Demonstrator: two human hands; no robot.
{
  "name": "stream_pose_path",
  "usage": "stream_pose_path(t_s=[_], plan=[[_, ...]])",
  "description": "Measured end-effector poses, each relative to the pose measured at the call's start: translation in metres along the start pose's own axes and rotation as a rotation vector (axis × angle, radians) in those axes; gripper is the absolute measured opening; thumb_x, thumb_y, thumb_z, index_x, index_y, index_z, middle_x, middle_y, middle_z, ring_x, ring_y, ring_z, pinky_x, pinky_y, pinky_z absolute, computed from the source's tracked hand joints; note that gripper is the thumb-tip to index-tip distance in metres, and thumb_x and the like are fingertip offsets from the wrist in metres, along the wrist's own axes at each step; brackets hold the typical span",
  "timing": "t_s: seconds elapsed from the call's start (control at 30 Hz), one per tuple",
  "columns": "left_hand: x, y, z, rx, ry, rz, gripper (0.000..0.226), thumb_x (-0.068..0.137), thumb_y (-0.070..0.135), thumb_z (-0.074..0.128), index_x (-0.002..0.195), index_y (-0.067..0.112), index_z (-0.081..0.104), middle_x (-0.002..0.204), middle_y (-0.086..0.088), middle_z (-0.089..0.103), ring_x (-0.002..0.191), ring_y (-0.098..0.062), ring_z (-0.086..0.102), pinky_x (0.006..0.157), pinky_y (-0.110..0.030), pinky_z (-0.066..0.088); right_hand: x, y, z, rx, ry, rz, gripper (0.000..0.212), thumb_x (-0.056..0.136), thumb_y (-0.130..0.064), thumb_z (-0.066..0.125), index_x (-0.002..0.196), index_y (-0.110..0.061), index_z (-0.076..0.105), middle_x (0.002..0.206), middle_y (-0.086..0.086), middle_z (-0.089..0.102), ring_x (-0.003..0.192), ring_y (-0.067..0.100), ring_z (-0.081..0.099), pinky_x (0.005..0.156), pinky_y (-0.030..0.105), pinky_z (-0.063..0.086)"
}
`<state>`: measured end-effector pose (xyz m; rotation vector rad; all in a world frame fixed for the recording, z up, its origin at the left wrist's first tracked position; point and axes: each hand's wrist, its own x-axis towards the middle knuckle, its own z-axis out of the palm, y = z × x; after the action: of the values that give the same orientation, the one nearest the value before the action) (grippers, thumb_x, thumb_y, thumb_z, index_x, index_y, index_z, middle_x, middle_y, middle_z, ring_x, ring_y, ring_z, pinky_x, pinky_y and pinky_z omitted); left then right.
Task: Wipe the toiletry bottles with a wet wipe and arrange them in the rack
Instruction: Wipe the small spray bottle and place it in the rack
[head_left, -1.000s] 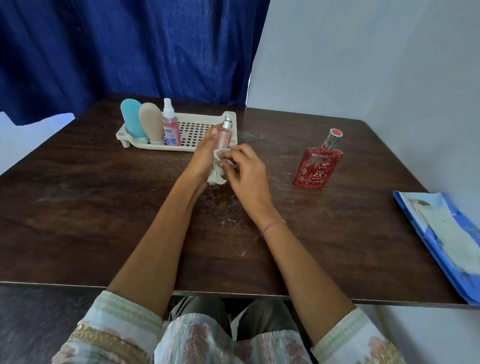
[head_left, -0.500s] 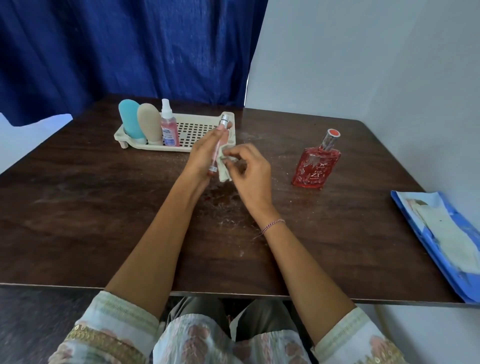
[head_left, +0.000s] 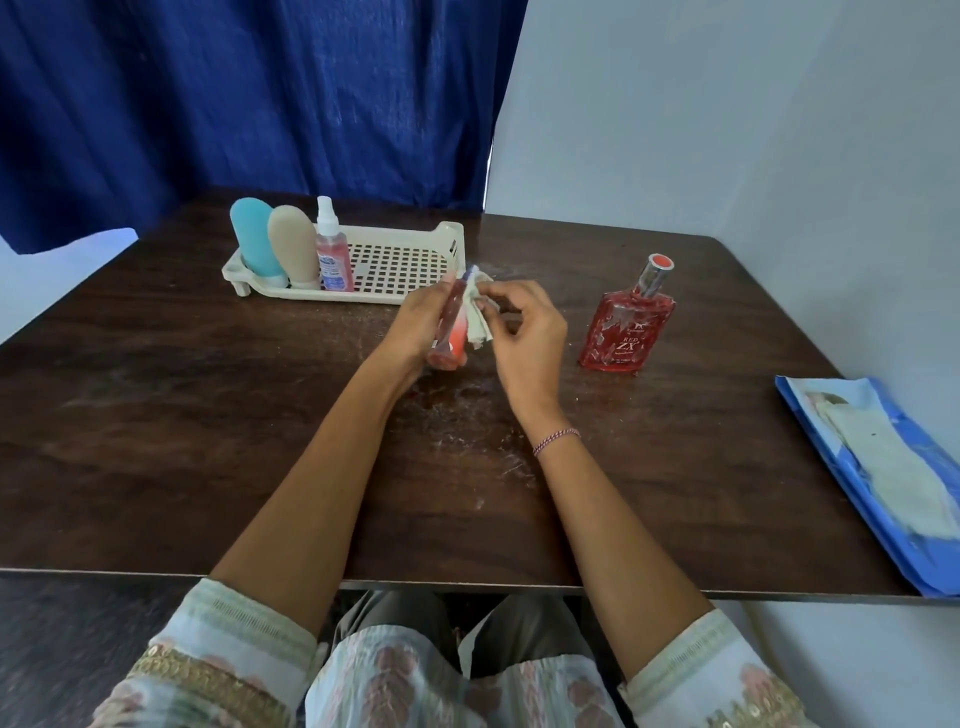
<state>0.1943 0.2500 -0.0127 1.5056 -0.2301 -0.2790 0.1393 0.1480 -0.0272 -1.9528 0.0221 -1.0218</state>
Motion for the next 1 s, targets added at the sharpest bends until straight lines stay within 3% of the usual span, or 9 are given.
stream_pose_path(t_s=[0.03, 0.1, 0.17, 0.27, 0.4, 0.63, 0.83, 1.0], plan=[[0.001, -0.001, 0.000, -0.021, 0.013, 0.011, 0.031, 0.102, 0.035, 0.036, 0.092, 0.021, 0.062, 0.086, 0.000, 0.065, 0.078, -0.014, 0.063, 0.070, -0.032, 0.049, -0.002, 0.000, 0.000, 0.007, -0.026, -0.002, 0.018, 0.082, -0.002, 0.068, 0.098, -0.008, 0.071, 0.097, 0.001, 0.065, 0.086, 0.004, 0.060, 0.074, 0.010, 0.050], [0.005, -0.003, -0.003, -0.067, 0.065, 0.018, 0.033, 0.103, 0.034, 0.035, 0.095, 0.019, 0.063, 0.093, -0.007, 0.068, 0.089, -0.021, 0.066, 0.081, -0.037, 0.053, -0.004, 0.000, 0.000, 0.033, -0.099, -0.009, 0.018, 0.082, -0.002, 0.068, 0.098, -0.008, 0.072, 0.098, 0.001, 0.064, 0.088, 0.007, 0.061, 0.075, 0.012, 0.051], [0.008, -0.001, -0.011, -0.123, 0.130, 0.015, 0.036, 0.102, 0.039, 0.034, 0.099, 0.018, 0.063, 0.099, -0.009, 0.068, 0.094, -0.022, 0.066, 0.090, -0.039, 0.053, -0.008, -0.002, 0.004, 0.073, -0.188, -0.035, 0.019, 0.082, -0.002, 0.068, 0.100, -0.009, 0.072, 0.100, 0.002, 0.064, 0.092, 0.010, 0.062, 0.080, 0.021, 0.054], [0.012, 0.001, -0.021, -0.397, 0.212, -0.057, 0.031, 0.096, 0.047, 0.045, 0.105, 0.020, 0.059, 0.106, -0.008, 0.069, 0.096, -0.022, 0.068, 0.090, -0.040, 0.054, -0.012, -0.009, 0.011, 0.138, -0.282, -0.083, 0.022, 0.083, -0.002, 0.066, 0.103, -0.009, 0.071, 0.103, 0.004, 0.061, 0.102, 0.013, 0.059, 0.083, 0.031, 0.055], [0.012, -0.002, -0.027, -0.611, 0.223, -0.133, 0.041, 0.090, 0.042, 0.058, 0.119, 0.013, 0.057, 0.108, -0.012, 0.071, 0.095, -0.026, 0.070, 0.090, -0.044, 0.055, -0.013, -0.014, 0.014, 0.178, -0.364, -0.116, 0.031, 0.078, 0.004, 0.070, 0.108, -0.004, 0.068, 0.109, 0.008, 0.056, 0.106, 0.018, 0.058, 0.082, 0.026, 0.056], [0.015, -0.007, -0.011, -0.631, 0.259, -0.124, 0.017, 0.096, 0.037, 0.051, 0.101, 0.023, 0.058, 0.110, -0.009, 0.070, 0.100, -0.025, 0.068, 0.093, -0.045, 0.053, -0.014, -0.014, 0.015, 0.087, -0.251, -0.113, 0.027, 0.070, 0.003, 0.075, 0.092, -0.005, 0.061, 0.101, 0.005, 0.056, 0.098, 0.008, 0.056, 0.075, 0.010, 0.047], [0.018, -0.017, -0.006, -0.698, 0.279, -0.083, 0.038, 0.096, 0.043, 0.048, 0.123, 0.017, 0.054, 0.115, -0.010, 0.068, 0.104, -0.026, 0.067, 0.096, -0.046, 0.051, -0.014, -0.011, 0.013, 0.059, -0.192, -0.083, 0.021, 0.074, -0.001, 0.073, 0.093, -0.005, 0.065, 0.099, 0.003, 0.062, 0.095, 0.005, 0.057, 0.080, 0.020, 0.052], [0.016, -0.013, -0.010, -0.804, 0.292, -0.119, 0.037, 0.098, 0.037, 0.047, 0.128, 0.016, 0.051, 0.112, -0.011, 0.069, 0.100, -0.025, 0.068, 0.082, -0.039, 0.057, -0.014, -0.010, 0.015, 0.022, -0.206, -0.092, 0.020, 0.077, 0.003, 0.070, 0.096, -0.004, 0.069, 0.101, 0.006, 0.065, 0.094, 0.007, 0.059, 0.080, 0.016, 0.052]])
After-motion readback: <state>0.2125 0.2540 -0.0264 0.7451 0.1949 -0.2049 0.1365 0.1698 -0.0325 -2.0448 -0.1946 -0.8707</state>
